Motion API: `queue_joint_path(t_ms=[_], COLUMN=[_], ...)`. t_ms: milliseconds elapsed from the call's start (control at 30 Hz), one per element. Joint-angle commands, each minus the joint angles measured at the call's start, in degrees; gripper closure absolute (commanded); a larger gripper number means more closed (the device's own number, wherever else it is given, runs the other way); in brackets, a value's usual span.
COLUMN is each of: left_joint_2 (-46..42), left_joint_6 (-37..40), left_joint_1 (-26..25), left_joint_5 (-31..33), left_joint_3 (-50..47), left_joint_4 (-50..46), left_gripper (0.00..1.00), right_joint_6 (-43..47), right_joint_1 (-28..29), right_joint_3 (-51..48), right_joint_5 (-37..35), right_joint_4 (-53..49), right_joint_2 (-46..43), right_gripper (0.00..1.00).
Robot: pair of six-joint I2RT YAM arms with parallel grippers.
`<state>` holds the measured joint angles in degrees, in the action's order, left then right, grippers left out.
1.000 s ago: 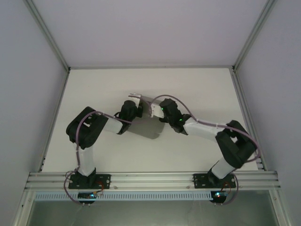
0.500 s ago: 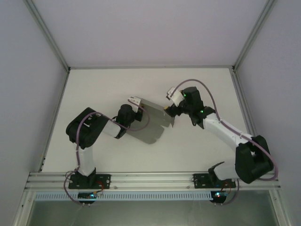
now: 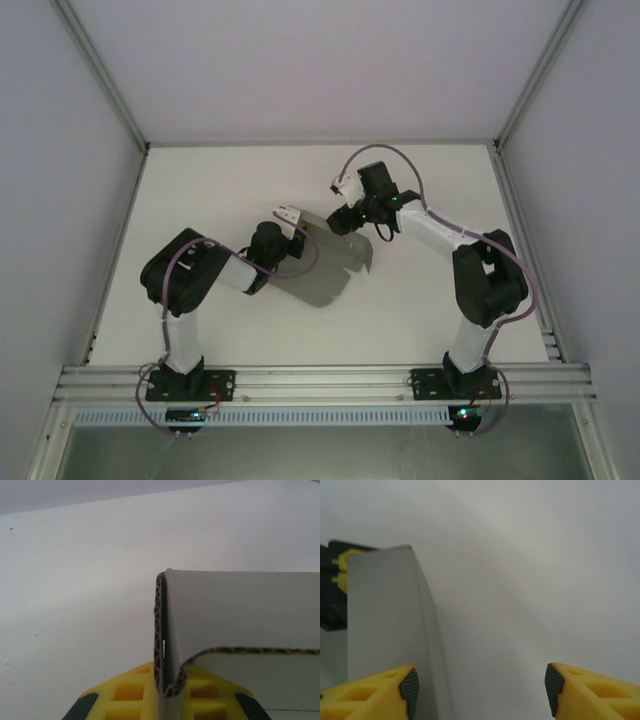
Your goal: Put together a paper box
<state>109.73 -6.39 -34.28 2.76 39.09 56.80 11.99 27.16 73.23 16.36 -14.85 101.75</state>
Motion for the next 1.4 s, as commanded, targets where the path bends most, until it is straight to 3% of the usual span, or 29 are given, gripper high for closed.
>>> queue_joint_path(t_ms=[0,267,400,533,767,1000,1200,1267,1300,1367], left_joint_2=[1.2,1.1,0.8,-0.6,-2.2,-2.2,-1.9,-1.6,-1.4,-1.1], left_joint_6=[-0.2,-0.9,-1.6,-3.3,-2.2,-1.1,-1.3,-1.1,-1.2,-1.7], left_joint_1=[-0.6,-0.7,-0.7,-0.8,-0.7,-0.6,-0.5,-0.5,-0.5,-0.5], left_joint_5=[-1.1,-1.7,-1.8,-2.0,-1.8,1.1,7.3,9.4,10.4,11.8], left_joint_3=[0.7,1.7,1.8,3.1,3.7,4.1,5.3,6.0,6.5,7.1], left_joint_4=[-4.2,-5.6,-6.4,-8.9,-9.5,-10.8,-12.0,-13.0,-13.7,-14.7], left_gripper=[1.0,0.97,0.94,0.89,0.77,0.73,0.74,0.85,0.97,1.0], right_joint_6=[-0.8,2.3,11.1,12.5,13.8,14.2,14.3,14.3,14.3,14.2], right_joint_1=[0.3,1.1,3.8,5.3,5.5,5.5,5.5,5.5,5.5,5.5], right_joint_3=[1.4,-1.4,-2.7,-3.1,-3.8,-3.9,-3.8,-3.9,-3.9,-4.0], right_joint_5=[2.7,0.2,-5.5,-10.9,-11.4,-10.9,-11.1,-11.0,-11.3,-11.7], right_joint_4=[-1.9,1.0,-0.4,-0.9,0.3,-0.3,-0.7,-0.9,-1.0,-1.2], right_joint_2=[0.7,-0.2,1.7,3.0,2.3,2.2,2.2,2.3,2.3,2.3], right_gripper=[0.32,0.32,0.31,0.31,0.31,0.31,0.31,0.31,0.31,0.31])
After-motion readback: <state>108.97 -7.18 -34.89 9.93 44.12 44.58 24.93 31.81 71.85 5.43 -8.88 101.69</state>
